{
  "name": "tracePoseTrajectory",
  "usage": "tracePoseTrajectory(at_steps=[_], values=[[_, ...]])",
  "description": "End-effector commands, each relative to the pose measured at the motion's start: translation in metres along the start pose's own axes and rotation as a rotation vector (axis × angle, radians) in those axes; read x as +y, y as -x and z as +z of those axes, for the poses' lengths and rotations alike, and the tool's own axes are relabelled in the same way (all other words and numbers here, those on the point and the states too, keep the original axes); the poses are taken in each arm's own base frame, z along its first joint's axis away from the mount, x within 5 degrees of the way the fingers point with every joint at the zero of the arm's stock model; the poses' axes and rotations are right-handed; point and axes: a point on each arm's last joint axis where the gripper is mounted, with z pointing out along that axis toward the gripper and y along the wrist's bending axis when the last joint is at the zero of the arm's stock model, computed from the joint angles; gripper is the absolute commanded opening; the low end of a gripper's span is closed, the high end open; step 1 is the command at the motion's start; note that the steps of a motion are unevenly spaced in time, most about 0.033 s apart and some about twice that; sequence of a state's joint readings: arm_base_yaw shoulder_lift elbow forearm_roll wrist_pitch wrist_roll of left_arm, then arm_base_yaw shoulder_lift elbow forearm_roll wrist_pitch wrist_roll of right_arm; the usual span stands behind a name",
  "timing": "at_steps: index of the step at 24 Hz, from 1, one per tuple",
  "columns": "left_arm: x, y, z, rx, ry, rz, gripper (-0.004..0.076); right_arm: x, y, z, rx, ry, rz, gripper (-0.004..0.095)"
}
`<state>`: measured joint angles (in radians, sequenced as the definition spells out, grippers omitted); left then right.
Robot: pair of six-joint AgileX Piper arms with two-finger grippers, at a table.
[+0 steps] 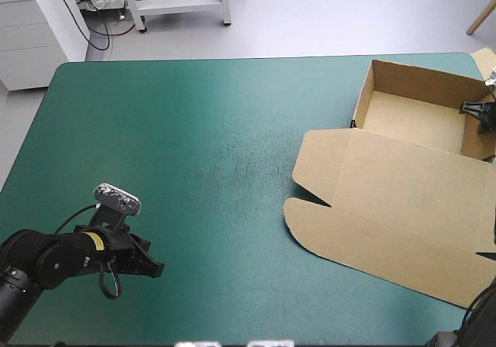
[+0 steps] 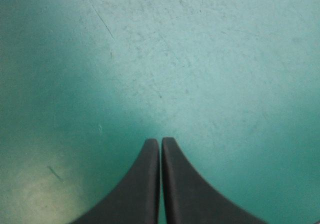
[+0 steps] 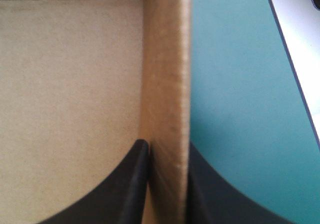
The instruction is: Fold the box
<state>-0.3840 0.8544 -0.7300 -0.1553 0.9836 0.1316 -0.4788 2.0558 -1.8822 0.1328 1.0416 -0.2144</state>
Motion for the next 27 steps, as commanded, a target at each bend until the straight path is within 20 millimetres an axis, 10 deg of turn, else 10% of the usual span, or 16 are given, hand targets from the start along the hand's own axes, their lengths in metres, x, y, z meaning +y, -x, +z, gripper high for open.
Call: tracePoseTrajectory(at_steps=[1, 5, 10, 15, 18, 27], values=[[-0.002, 0.008, -0.008, -0.070, -0.009, -0.004, -0.0008, 0.000, 0.014, -0.046, -0.157, -0.027, -0.005, 0.0425], [-0.002, 0.008, -0.008, -0.070, -0.009, -0.004, -0.0008, 0.003, 0.021, -0.073, -0.227, -0.037, -0.014, 0.0597], [-0.002, 0.008, -0.008, -0.070, -0.009, -0.004, -0.0008, 0.009, 0.029, -0.123, -0.298, -0.034, -0.031, 0.0578], [-0.002, 0.008, -0.008, -0.070, -0.009, -0.004, -0.0008, 0.024, 0.028, -0.167, -0.363, 0.056, -0.038, 0.0351], [-0.002, 0.008, -0.008, -0.070, -0.009, -0.004, -0.0008, 0.046, 0.024, -0.195, -0.434, 0.143, -0.100, -0.0025], [-0.004, 0.008, -0.008, -0.068, -0.026, -0.012, -0.0008, 0.151, -0.004, -0.212, -0.403, 0.241, -0.350, -0.0018]])
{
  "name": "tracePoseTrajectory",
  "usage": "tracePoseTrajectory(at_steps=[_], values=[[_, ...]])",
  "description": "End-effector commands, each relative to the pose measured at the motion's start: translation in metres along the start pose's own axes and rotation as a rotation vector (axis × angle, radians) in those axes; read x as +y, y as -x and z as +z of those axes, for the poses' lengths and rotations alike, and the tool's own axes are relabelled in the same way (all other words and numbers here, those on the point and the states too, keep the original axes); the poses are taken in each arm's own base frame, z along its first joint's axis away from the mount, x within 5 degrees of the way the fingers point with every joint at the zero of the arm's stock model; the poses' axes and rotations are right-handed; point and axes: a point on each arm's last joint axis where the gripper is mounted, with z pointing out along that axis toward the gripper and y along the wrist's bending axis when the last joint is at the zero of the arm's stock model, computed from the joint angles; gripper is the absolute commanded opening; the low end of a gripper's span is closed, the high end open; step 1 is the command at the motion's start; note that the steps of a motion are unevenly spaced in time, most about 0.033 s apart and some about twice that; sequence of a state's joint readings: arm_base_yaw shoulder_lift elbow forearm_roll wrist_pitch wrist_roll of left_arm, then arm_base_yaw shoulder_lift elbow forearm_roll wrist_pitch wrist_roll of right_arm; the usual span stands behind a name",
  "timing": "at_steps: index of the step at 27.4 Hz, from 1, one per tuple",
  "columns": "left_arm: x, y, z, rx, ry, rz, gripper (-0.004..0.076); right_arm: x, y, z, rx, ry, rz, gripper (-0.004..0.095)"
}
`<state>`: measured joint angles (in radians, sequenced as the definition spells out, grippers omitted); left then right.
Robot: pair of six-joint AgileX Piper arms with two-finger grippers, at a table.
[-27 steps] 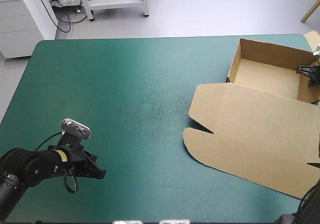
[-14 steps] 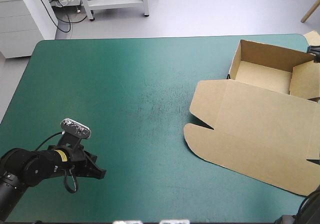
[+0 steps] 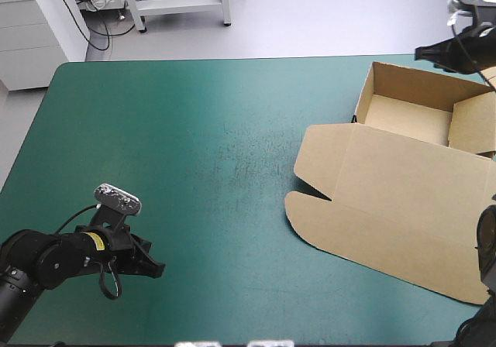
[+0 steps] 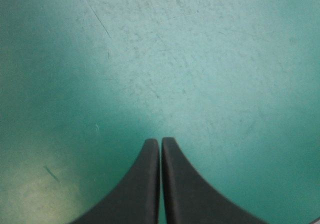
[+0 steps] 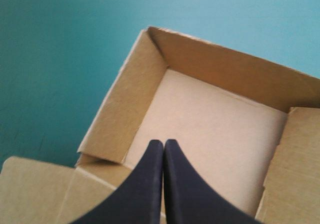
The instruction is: Fold the box
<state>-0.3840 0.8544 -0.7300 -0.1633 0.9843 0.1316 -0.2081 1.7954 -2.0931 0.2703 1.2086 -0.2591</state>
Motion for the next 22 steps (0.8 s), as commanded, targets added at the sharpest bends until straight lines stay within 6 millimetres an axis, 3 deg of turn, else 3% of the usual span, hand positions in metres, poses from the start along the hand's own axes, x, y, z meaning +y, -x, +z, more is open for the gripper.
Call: tracePoseTrajectory(at_steps=[1, 6, 11, 12, 22], values=[[-0.003, 0.008, -0.008, -0.068, -0.018, -0.007, -0.0008, 0.038, -0.003, -0.031, -0.058, 0.001, -0.102, -0.0018], [-0.003, 0.004, -0.008, -0.028, -0.018, 0.011, -0.0008, 0.066, -0.043, -0.030, 0.062, 0.048, -0.162, -0.0018], [-0.004, 0.000, -0.011, -0.016, -0.021, 0.022, -0.0008, 0.074, -0.093, -0.042, 0.129, 0.073, -0.179, -0.0018], [-0.005, -0.004, -0.012, -0.023, -0.025, 0.020, -0.0008, 0.075, -0.111, -0.048, 0.146, 0.072, -0.179, -0.0018], [-0.006, -0.050, -0.005, -0.026, -0.036, 0.014, -0.0008, 0.079, -0.219, -0.067, 0.130, 0.058, -0.162, -0.0018]])
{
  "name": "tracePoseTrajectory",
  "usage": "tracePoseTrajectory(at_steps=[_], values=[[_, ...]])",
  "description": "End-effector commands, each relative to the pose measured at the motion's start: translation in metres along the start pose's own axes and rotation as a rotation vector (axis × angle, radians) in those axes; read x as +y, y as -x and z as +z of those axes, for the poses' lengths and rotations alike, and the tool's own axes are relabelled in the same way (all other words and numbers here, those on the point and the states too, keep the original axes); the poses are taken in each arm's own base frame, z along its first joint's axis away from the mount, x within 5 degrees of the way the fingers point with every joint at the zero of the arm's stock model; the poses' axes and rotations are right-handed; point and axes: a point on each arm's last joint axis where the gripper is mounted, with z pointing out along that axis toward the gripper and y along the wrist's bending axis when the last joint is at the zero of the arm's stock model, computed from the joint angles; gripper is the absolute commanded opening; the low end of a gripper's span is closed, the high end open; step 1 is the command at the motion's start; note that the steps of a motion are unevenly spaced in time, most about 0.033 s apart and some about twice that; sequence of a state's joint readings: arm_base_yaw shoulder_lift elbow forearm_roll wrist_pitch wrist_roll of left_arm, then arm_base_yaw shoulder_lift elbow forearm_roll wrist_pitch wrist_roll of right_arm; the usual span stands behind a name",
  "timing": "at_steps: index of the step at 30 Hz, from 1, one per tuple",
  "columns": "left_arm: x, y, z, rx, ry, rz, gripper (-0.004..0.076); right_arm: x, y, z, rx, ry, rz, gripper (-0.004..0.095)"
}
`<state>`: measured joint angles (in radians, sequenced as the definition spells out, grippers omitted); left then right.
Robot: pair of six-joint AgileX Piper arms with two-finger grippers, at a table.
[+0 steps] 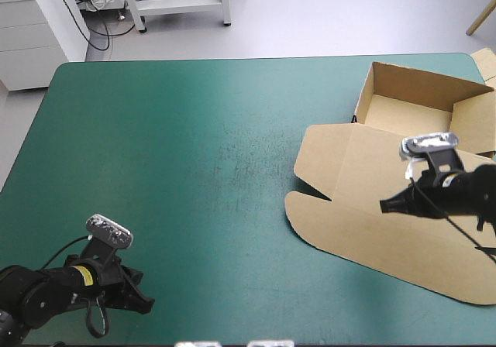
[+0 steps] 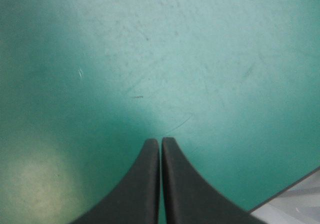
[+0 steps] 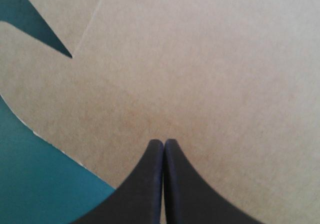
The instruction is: Fold the box
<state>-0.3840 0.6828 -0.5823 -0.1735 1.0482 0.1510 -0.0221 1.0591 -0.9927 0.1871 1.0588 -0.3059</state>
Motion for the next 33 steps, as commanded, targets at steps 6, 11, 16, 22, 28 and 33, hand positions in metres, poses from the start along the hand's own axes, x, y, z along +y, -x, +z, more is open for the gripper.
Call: tracePoseTrajectory(at_steps=[6, 11, 16, 22, 28, 33], values=[[-0.005, -0.016, -0.012, -0.124, -0.020, 0.005, -0.0008, 0.017, -0.069, -0.005, -0.176, -0.023, -0.004, -0.0020], [-0.007, -0.022, -0.019, -0.172, -0.018, 0.014, -0.0008, 0.024, -0.099, -0.007, -0.254, -0.036, -0.019, -0.0020], [-0.007, -0.025, -0.021, -0.169, -0.018, 0.018, -0.0008, 0.030, -0.121, -0.012, -0.312, -0.051, -0.053, -0.0020], [-0.007, -0.026, -0.020, -0.163, -0.017, 0.018, -0.0008, 0.034, -0.132, -0.023, -0.400, -0.070, -0.063, -0.0020], [-0.006, -0.029, -0.014, -0.153, -0.012, 0.016, -0.0008, 0.035, -0.134, -0.025, -0.414, -0.073, -0.065, -0.0020], [-0.006, -0.029, -0.014, -0.155, -0.010, 0.017, -0.0008, 0.035, -0.134, -0.025, -0.414, -0.073, -0.065, -0.0020]])
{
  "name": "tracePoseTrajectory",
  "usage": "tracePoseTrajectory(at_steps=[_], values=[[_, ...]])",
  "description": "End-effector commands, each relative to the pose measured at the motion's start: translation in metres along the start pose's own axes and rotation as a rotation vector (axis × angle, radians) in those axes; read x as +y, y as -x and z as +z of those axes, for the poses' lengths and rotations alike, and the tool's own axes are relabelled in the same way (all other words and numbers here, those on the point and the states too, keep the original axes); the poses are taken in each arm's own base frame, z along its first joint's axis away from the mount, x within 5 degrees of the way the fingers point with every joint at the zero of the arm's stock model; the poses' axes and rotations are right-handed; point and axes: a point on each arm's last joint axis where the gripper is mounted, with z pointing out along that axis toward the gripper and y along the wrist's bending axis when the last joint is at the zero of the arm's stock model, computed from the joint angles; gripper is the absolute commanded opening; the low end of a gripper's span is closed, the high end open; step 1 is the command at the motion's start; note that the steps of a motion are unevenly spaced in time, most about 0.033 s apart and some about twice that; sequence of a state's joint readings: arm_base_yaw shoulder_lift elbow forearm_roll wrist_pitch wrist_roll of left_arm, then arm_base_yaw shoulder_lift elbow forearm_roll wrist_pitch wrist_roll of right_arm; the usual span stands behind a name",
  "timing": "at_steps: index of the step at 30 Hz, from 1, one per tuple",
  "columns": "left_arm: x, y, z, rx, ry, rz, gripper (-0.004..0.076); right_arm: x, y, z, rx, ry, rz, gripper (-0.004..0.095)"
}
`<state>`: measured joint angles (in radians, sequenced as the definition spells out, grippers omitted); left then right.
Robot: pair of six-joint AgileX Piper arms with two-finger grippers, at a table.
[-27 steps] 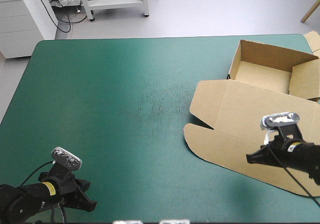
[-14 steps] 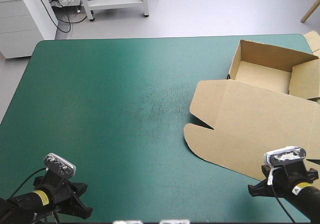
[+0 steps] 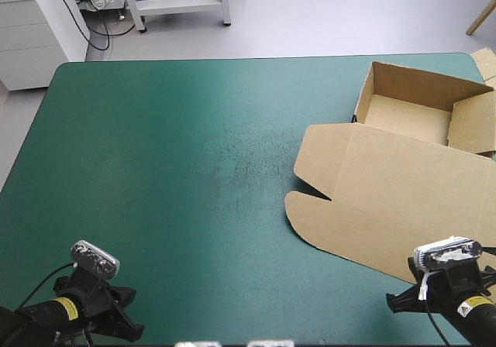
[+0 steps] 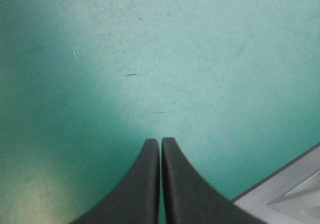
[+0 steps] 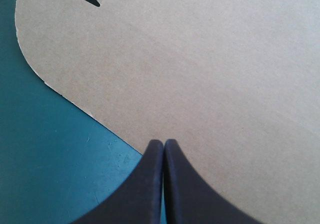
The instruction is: Fold the box
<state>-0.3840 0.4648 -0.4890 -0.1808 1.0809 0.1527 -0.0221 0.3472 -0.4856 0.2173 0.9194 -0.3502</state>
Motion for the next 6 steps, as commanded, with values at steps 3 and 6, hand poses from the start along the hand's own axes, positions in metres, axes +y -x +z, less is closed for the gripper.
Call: tracePoseTrajectory(at_steps=[3, 6], values=[[-0.0006, 0.0097, -0.0051, -0.063, 0.001, 0.004, -0.0008, -0.0012, 0.0118, -0.0049, -0.076, -0.010, -0.003, -0.0020], [-0.0021, 0.0099, -0.0051, -0.065, -0.016, -0.006, -0.0008, -0.0012, 0.0118, -0.0049, -0.076, -0.010, -0.003, -0.0020]])
